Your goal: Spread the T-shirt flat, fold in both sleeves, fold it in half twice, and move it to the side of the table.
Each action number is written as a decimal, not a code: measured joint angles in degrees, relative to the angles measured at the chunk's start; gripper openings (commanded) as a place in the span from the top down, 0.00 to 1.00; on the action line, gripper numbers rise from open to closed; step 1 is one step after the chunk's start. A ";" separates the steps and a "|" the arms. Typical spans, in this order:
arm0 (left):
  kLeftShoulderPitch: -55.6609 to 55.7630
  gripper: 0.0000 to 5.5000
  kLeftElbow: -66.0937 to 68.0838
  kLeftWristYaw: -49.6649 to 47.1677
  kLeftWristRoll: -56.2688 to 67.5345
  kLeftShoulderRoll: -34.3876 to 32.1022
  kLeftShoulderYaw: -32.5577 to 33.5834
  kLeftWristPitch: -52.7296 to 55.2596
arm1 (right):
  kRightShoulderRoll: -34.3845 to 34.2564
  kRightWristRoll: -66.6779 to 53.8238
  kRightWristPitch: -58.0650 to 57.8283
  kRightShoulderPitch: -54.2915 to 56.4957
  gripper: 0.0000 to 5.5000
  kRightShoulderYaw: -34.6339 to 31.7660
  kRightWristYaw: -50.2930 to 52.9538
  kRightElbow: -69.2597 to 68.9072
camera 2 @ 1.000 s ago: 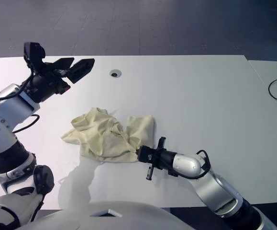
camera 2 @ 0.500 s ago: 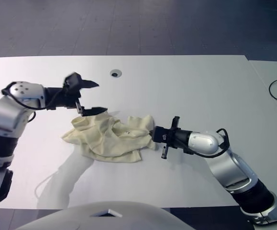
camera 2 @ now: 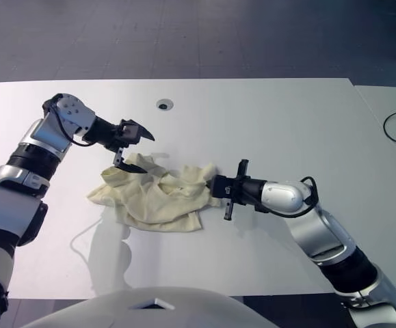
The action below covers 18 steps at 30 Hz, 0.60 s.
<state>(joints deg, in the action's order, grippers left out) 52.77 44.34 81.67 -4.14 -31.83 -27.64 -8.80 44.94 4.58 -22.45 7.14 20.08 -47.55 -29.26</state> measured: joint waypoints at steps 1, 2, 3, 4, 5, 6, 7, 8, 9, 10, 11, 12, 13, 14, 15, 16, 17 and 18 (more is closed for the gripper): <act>0.30 0.02 0.68 -0.33 -0.51 0.59 0.01 -0.36 | -0.21 0.19 -0.03 0.02 1.00 0.00 0.01 0.00; 0.75 0.05 1.73 -1.27 -1.12 1.54 0.09 -0.72 | -0.31 0.34 -0.03 0.04 1.00 0.00 0.01 0.00; 0.99 0.07 2.37 -2.08 -1.35 2.39 0.18 -0.85 | -0.40 0.45 -0.04 0.10 1.00 0.00 0.01 0.00; 1.09 0.09 2.79 -2.71 -1.41 3.25 0.42 -0.87 | -0.47 0.55 -0.05 0.11 1.00 0.00 0.01 0.00; 1.12 0.13 3.06 -3.21 -1.43 4.25 0.59 -0.87 | -0.63 0.70 -0.06 0.11 1.00 0.00 0.01 0.00; 1.11 0.17 3.16 -3.28 -1.50 4.75 0.59 -0.88 | -0.84 0.74 -0.08 0.11 1.00 0.00 0.01 -0.01; 1.11 0.19 3.18 -3.28 -2.02 5.16 0.59 -1.04 | -0.99 0.78 -0.12 0.11 1.00 0.00 0.01 -0.01; 1.09 0.24 3.19 -3.28 -2.60 5.39 0.55 -1.20 | -1.10 0.82 -0.16 0.11 1.00 0.00 0.01 -0.01; 1.06 0.26 3.20 -3.31 -3.00 5.50 0.48 -1.58 | -1.33 0.91 -0.18 0.11 1.00 0.00 0.01 -0.01; 1.01 0.29 3.19 -3.43 -3.71 5.59 0.27 -2.08 | -1.49 0.92 -0.18 0.11 1.00 0.00 0.01 -0.01; 0.80 0.32 3.24 -3.85 -4.93 5.71 -0.23 -2.89 | -1.51 0.96 -0.19 0.11 1.00 0.00 0.01 -0.02; 0.37 0.36 3.36 -4.38 -5.79 5.87 -0.70 -3.75 | -1.52 1.01 -0.20 0.11 1.00 0.00 0.02 -0.03; -0.23 0.39 3.71 -4.80 -6.46 6.03 -0.96 -4.39 | -1.55 1.02 -0.20 0.11 1.00 0.00 0.02 -0.04; -1.07 0.43 4.15 -4.93 -7.11 6.07 -1.12 -4.63 | -1.57 1.04 -0.20 0.11 1.00 0.00 0.02 -0.04; -1.90 0.45 4.22 -4.72 -7.24 6.07 -1.15 -4.64 | -1.60 1.10 -0.20 0.11 1.00 0.00 0.02 -0.04; -2.36 0.49 4.20 -4.42 -7.29 6.07 -1.16 -4.63 | -1.61 1.22 -0.19 0.11 1.00 0.00 0.03 -0.04; -2.74 0.52 4.17 -4.20 -7.31 6.09 -1.16 -4.62 | -1.61 1.51 -0.17 0.11 1.00 0.00 0.03 -0.03; -2.78 0.56 4.16 -4.24 -7.48 6.18 -1.15 -4.63 | -1.61 1.63 -0.14 0.11 1.00 0.00 0.03 -0.02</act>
<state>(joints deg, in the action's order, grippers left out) 49.99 48.50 77.43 -11.62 -25.65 -28.80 -13.43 43.33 6.21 -22.59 7.25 20.08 -47.52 -29.29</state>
